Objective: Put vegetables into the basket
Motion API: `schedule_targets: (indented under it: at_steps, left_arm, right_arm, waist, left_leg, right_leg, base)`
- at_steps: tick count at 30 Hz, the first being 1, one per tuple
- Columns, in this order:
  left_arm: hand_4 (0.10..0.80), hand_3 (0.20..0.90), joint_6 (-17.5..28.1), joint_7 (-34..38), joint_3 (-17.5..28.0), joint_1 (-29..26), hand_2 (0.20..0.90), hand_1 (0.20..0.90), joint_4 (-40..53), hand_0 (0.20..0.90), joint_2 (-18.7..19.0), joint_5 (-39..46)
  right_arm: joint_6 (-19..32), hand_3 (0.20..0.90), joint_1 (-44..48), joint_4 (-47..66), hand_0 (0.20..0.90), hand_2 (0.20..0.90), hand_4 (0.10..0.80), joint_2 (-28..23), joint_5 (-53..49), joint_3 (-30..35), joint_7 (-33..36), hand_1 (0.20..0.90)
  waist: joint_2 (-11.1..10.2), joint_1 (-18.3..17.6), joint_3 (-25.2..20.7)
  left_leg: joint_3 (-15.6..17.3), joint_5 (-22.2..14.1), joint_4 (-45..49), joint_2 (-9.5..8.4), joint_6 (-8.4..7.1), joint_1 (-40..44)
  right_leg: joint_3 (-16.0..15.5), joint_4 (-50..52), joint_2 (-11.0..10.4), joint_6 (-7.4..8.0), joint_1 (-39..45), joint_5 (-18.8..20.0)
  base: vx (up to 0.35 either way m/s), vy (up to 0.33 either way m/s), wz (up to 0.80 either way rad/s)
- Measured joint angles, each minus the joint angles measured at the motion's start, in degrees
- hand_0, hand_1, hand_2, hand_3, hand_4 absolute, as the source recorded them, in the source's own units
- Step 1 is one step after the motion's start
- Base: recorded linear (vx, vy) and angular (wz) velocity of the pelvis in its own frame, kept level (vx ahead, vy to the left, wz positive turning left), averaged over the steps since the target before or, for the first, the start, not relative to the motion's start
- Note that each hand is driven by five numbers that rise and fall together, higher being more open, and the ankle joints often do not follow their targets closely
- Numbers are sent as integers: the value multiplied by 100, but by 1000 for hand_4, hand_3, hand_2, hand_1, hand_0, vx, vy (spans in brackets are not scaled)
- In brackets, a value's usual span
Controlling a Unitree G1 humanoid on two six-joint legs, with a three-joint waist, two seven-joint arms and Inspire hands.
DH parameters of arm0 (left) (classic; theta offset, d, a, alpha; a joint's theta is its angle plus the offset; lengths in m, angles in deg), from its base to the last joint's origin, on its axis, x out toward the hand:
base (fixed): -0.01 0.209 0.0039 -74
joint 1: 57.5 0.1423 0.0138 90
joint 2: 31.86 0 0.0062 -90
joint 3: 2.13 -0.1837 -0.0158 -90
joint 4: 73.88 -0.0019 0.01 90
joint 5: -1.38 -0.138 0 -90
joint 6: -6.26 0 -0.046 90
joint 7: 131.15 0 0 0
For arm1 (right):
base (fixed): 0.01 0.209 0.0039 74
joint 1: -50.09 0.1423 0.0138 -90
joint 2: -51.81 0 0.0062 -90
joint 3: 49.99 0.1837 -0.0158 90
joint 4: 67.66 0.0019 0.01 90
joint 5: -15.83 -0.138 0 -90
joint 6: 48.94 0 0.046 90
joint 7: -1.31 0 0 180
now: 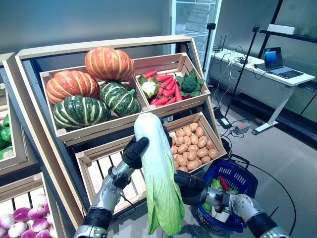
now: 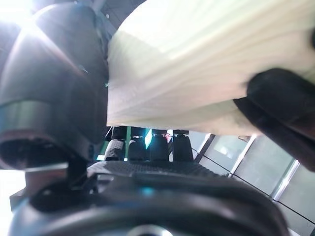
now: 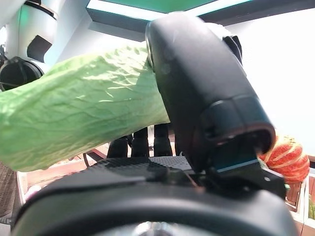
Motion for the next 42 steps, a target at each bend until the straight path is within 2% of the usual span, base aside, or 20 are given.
schedule_targets:
  at_steps: [8,16,27,33,37,40,42]
  left_arm:
    - [800,900,-9,68,30,12,900,900,-71,900,42,-37]
    - [800,900,66,718,54,196,900,900,-113,900,76,-103]
    - [800,900,763,1975,237,248,900,900,-537,900,82,-106]
    - [800,900,1039,2530,702,297,900,900,-756,900,150,-100]
    - [800,900,1229,2874,751,311,900,900,-763,900,196,-146]
    - [800,900,1403,3134,761,328,900,900,-829,900,207,-484]
    - [800,900,1448,3361,765,340,900,900,-910,900,214,-776]
  right_arm:
    - [15,300,-134,-9,300,300,400,9,-1,119,21,300]
    - [16,300,-344,-249,300,300,400,46,-2,315,160,300]
    - [71,300,-443,-579,300,300,400,-25,48,779,466,300]
    - [282,300,-459,-579,300,300,400,-196,50,1169,466,300]
    - [505,300,-487,-579,300,300,400,-340,52,1352,484,300]
    - [781,300,-513,-579,300,300,400,-368,60,1511,801,300]
    - [1085,300,-517,-578,300,300,400,-396,206,1629,1271,300]
  waist:
    - [-4,-4,1]
    - [-15,-12,4]
    - [-103,-58,52]
    - [-116,-191,108]
    - [-125,-191,201]
    - [-119,-216,205]
    - [-115,-246,209]
  left_leg:
    - [2,0,0,2,0,0]
    - [92,-2,0,9,3,0]
    - [144,-12,0,10,13,-4]
    - [179,-12,0,10,14,-40]
    - [240,-15,0,10,20,-30]
    - [277,-21,0,9,26,-21]
    - [286,-21,0,9,26,-14]
  right_leg:
    - [2,0,1,0,-2,0]
    - [85,-1,6,0,-53,3]
    - [130,-3,3,1,-95,4]
    - [163,-3,8,1,-158,19]
    - [233,-3,11,1,-182,36]
    - [264,-3,9,3,-192,44]
    - [278,-4,9,3,-193,47]
  base:
    - [0,0,0]
    - [7,-6,-5]
    - [1,-1,0]
    - [-1,-4,-2]
    - [1,-8,-7]
    - [2,-11,-6]
    - [1,-6,-2]
